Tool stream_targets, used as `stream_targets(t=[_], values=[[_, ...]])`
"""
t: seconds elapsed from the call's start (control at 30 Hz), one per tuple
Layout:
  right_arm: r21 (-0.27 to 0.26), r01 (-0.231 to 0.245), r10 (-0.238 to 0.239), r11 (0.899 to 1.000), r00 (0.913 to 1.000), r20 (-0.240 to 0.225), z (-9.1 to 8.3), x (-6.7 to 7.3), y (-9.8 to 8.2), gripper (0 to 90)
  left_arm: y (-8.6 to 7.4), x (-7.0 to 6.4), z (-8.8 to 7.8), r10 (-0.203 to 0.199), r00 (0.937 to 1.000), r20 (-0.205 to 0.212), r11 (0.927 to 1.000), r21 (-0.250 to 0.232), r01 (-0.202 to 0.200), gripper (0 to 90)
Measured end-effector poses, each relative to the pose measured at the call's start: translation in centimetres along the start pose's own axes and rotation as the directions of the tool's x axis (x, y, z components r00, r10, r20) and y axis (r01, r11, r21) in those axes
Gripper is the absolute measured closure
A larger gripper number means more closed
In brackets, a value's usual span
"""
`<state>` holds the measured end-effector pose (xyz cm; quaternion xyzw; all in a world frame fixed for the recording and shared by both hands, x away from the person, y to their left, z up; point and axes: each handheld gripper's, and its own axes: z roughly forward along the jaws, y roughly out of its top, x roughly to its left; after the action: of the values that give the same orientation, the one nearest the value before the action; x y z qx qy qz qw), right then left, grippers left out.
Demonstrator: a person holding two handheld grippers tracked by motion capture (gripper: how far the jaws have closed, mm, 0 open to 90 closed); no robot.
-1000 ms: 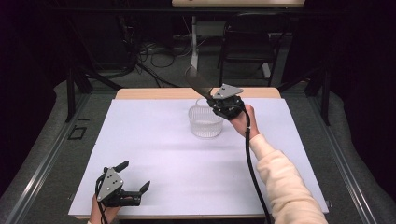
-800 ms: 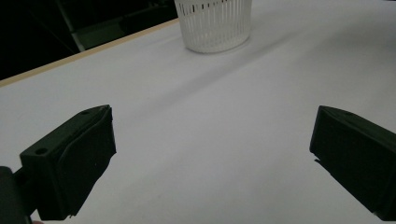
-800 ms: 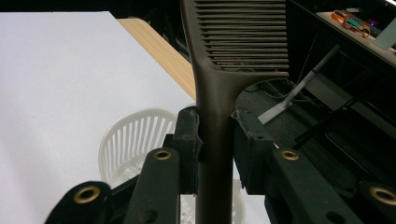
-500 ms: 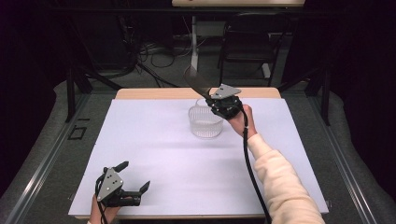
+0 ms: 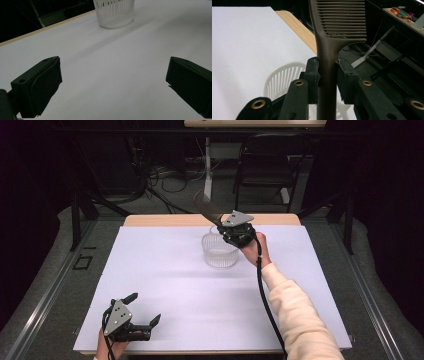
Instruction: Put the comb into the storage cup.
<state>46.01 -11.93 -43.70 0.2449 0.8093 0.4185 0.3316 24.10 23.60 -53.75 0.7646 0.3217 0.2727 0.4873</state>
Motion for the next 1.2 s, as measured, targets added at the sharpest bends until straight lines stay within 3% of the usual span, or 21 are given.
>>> stream_targets(t=[0.57,1.2], values=[[-0.022,0.016,-0.016,1.000,0.9999,0.003,1.0,0.5,-0.1,72.8,0.0,0.0,0.0,0.003,1.0000,-0.001,1.0000,0.001,-0.003,0.2],[-0.038,0.044,-0.046,0.998,0.9982,-0.038,1.7,0.5,-0.9,72.8,0.0,0.0,-0.1,0.005,1.0000,-0.001,1.0000,0.000,-0.005,0.2]])
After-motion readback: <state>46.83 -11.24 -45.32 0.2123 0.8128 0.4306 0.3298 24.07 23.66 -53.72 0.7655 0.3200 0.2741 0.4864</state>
